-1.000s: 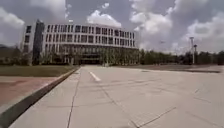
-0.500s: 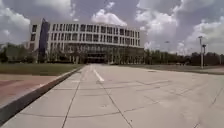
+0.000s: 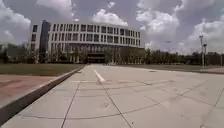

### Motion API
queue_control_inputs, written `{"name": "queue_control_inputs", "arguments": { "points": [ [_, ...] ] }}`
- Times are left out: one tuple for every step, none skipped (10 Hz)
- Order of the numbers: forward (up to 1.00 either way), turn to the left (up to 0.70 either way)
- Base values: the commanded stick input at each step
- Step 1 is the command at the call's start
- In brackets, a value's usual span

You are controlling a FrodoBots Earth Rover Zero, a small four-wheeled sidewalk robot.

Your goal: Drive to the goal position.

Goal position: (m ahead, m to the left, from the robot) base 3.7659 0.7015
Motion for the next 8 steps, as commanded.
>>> {"name": "queue_control_inputs", "arguments": {
  "points": [
    [0.00,0.00],
    [0.30,0.01],
    [0.70,0.02],
    [0.70,0.02],
    [0.70,0.02],
    [0.70,0.02],
    [0.70,0.02],
    [0.70,0.02]
  ]
}}
